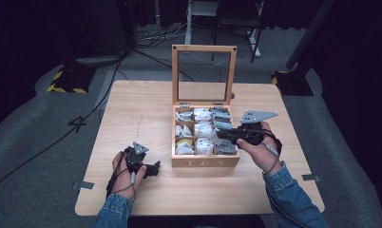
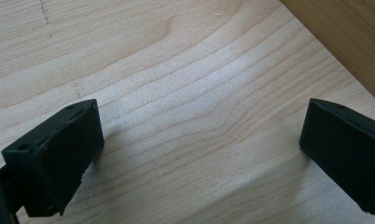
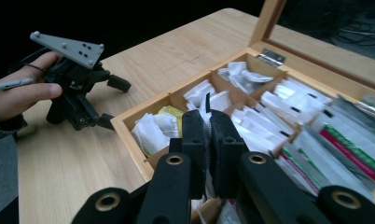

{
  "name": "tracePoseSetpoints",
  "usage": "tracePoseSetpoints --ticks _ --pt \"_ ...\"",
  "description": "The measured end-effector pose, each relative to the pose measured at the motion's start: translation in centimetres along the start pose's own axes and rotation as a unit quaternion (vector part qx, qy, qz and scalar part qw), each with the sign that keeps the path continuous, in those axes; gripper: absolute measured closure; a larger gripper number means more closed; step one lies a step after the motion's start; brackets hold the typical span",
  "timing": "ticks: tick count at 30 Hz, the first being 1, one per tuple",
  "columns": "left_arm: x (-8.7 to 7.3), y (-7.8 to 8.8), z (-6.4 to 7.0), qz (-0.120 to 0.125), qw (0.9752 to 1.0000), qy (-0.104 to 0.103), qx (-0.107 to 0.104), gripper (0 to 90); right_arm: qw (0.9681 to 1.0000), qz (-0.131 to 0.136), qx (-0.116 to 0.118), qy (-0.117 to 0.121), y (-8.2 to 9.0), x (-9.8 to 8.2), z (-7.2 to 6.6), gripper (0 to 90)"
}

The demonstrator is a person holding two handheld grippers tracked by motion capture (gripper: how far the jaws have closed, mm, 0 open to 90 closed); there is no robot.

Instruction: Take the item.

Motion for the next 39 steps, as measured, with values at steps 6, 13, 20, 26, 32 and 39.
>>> tracePoseSetpoints --ticks 6,13,20,26,32,39 --pt "0.0 0.0 0.0 0.001 1.0 0.0 -0.002 0.0 0.9995 0.021 -0.019 -0.016 2.0 0.2 1.2 86.5" --pt "0.0 0.0 0.0 0.001 1.0 0.0 -0.002 0.0 0.9966 0.051 -0.054 -0.037 5.0 0.4 3.1 86.5" --pt "0.1 -0.1 0.0 0.001 1.0 0.002 -0.002 0.0 0.9937 0.067 -0.078 -0.045 6.6 0.6 4.2 86.4" --pt "0.1 -0.1 0.0 0.0 1.0 0.002 -0.002 0.0 0.9908 0.067 -0.105 -0.052 7.4 0.3 5.4 86.5" --pt "0.1 -0.1 0.0 0.001 1.0 0.001 -0.002 0.0 0.9861 0.066 -0.134 -0.073 7.9 -0.3 7.5 86.4" --pt "0.1 -0.1 0.0 0.001 1.0 0.001 -0.002 0.0 0.9799 0.061 -0.157 -0.107 7.9 -1.6 10.2 86.4"
Point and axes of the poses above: each handheld gripper's, and its own axes: y roughly backward along the jaws, x roughly out of its top, z roughly to its right, the point moved 6 cm from there along -y, roughly forward along the jaws, and after that the axes turned 10 degrees about -y, right-handed, at the moved point
